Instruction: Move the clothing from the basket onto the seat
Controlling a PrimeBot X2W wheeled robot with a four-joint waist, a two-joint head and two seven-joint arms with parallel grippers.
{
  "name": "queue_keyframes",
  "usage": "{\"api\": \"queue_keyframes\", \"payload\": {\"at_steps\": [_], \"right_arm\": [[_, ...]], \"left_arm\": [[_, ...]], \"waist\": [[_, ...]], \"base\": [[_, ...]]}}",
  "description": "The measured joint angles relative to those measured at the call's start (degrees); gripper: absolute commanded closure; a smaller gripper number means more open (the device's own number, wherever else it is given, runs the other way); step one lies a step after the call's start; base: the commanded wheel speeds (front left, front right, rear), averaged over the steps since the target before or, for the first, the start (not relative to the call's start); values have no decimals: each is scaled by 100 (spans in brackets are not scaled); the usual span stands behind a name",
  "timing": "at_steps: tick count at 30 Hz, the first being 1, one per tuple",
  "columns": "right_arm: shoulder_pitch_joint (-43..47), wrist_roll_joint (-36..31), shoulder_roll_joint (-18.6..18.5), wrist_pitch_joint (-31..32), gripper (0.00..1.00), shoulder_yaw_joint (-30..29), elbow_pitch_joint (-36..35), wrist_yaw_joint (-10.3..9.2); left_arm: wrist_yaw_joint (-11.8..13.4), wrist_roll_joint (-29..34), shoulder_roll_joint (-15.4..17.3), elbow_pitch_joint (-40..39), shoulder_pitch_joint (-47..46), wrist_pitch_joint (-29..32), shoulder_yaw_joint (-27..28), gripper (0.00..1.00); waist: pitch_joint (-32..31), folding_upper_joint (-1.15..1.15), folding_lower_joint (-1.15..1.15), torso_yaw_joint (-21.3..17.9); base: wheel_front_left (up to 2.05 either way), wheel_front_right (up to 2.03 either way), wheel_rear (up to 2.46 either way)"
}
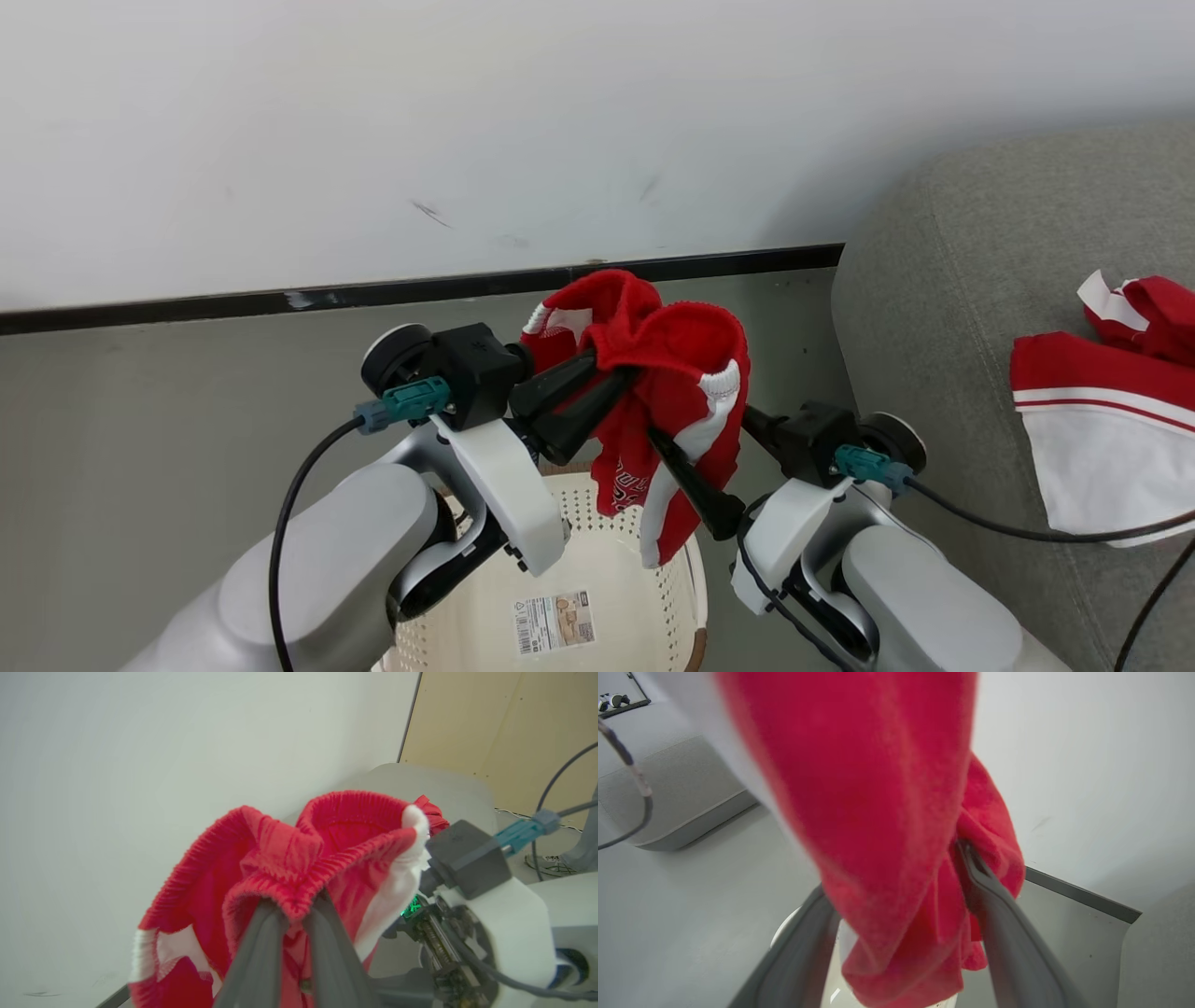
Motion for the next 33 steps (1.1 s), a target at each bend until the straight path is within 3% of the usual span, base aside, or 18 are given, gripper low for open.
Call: {"api": "queue_keyframes", "payload": {"at_steps": [4, 5, 6, 16, 22, 23, 25, 33], "right_arm": [[-292, 97, 0, -1, 0, 74, 140, 0], [-350, 111, 0, -1, 42, 96, 187, -1], [-404, 115, 3, -1, 100, 115, 247, 0], [-452, 252, 5, -1, 100, -133, 453, 0], [-450, 249, 18, -1, 100, -399, 368, 0], [-449, 249, 16, -1, 100, -447, 333, 0], [-448, 241, 22, -1, 100, -549, 247, 0], [-436, 76, 9, -1, 100, -1012, 33, 0]], "left_arm": [[0, 0, -18, -37, 0, 68, -92, 100], [0, 0, -24, -43, 0, 71, -111, 100], [0, 0, -26, -47, 0, 77, -127, 100], [-1, -12, -12, 34, 15, 92, -131, 100], [53, -53, 163, 178, 195, 88, -69, 100], [54, -69, 181, 198, 240, 69, -59, 92], [55, -120, 171, 204, 299, 38, -49, 0], [104, -194, 214, 203, 403, -65, 0, 0]], "waist": [[15, 0, 0, 101], [17, 0, 0, 124], [19, 0, 0, 148], [-7, 0, 0, 338], [-36, 0, 0, 337], [-39, 0, 0, 328], [-46, 0, 0, 309], [-56, 0, 0, 237]], "base": [[0, 0, 0], [0, 0, 0], [0, 0, 0], [0, 0, 0], [0, 0, 0], [0, 0, 0], [0, 0, 0], [0, 0, 0]]}}
